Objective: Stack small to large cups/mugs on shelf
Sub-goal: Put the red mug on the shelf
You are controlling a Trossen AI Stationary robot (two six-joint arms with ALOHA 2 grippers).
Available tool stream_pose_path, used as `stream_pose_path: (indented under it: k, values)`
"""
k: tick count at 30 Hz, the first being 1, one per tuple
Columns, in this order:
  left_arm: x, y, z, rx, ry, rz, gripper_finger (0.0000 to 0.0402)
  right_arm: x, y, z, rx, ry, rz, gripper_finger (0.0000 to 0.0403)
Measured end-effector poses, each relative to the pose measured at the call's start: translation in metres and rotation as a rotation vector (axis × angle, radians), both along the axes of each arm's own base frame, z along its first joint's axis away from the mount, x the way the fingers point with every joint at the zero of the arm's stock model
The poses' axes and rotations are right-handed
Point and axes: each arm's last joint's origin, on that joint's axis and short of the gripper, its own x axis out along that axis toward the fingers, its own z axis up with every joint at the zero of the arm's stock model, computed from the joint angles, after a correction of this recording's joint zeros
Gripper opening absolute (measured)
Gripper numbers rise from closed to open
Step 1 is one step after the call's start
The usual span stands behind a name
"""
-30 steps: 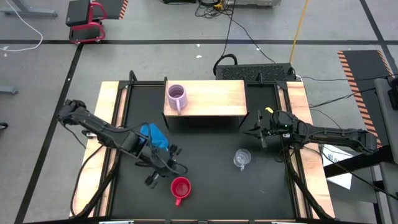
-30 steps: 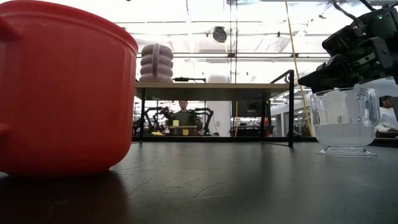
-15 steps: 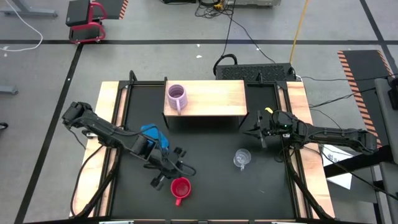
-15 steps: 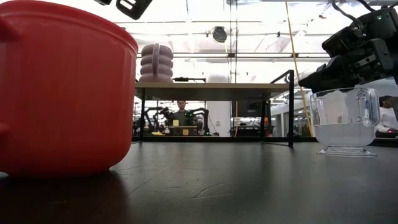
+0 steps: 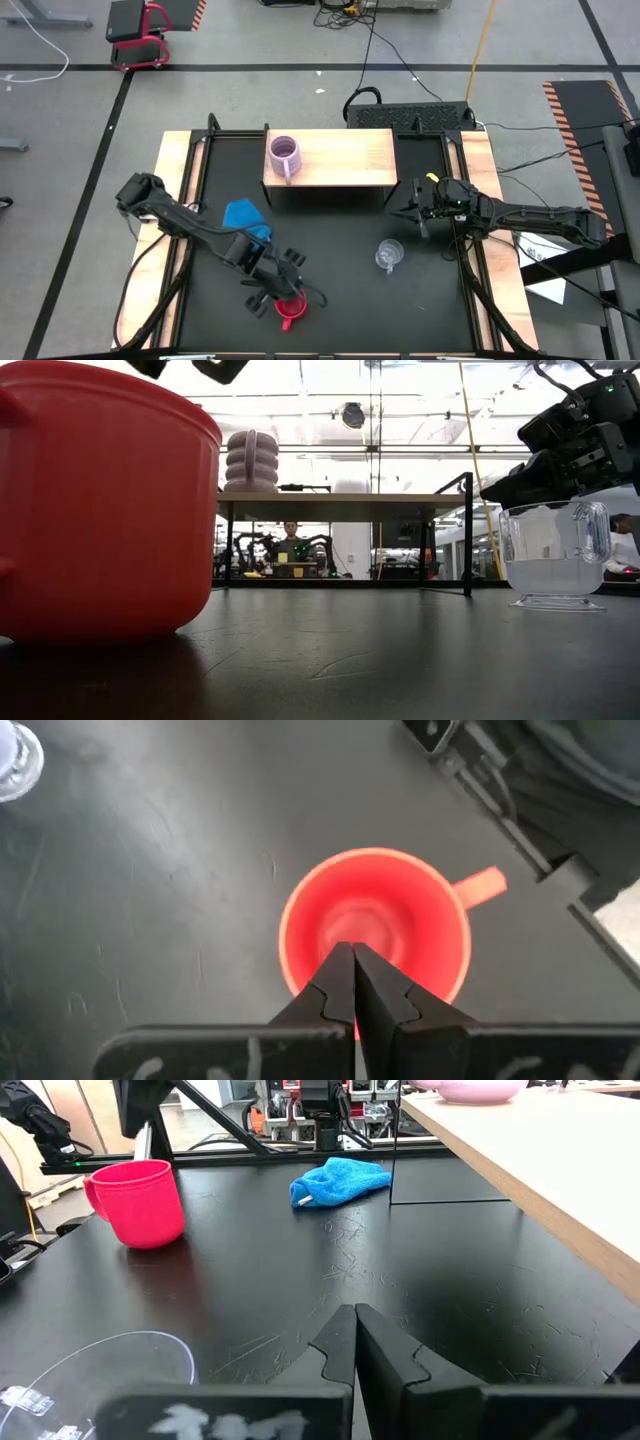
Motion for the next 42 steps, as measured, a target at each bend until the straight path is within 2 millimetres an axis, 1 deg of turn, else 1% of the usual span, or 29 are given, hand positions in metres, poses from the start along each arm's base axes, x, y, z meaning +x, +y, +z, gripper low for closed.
stream_pose_path:
  k: [3, 13, 18, 23, 38, 42]
  values:
    - [0.003, 0.0, 0.003, 0.018, -0.001, -0.01, 0.0, 0.0, 0.0, 0.0, 0.0, 0.0, 0.0, 0.0]
    - [0.012, 0.018, 0.004, 0.026, -0.013, 0.026, 0.0, 0.0, 0.0, -0.001, 0.003, 0.008, 0.0, 0.0]
    - [0.014, 0.025, 0.004, -0.03, 0.016, 0.032, 0.0, 0.0, 0.0, -0.001, 0.002, 0.008, 0.0, 0.0]
    - [0.014, 0.026, 0.004, -0.079, 0.048, 0.023, 0.0005, 0.0, 0.0, -0.001, 0.002, 0.008, 0.0, 0.0]
    - [0.013, 0.024, 0.006, -0.127, 0.07, 0.074, 0.0104, 0.0, 0.0, -0.001, 0.002, 0.007, 0.0, 0.0]
    - [0.017, 0.022, -0.003, -0.106, 0.086, 0.075, 0.0127, 0.0, 0.0, -0.001, 0.002, 0.007, 0.0, 0.0]
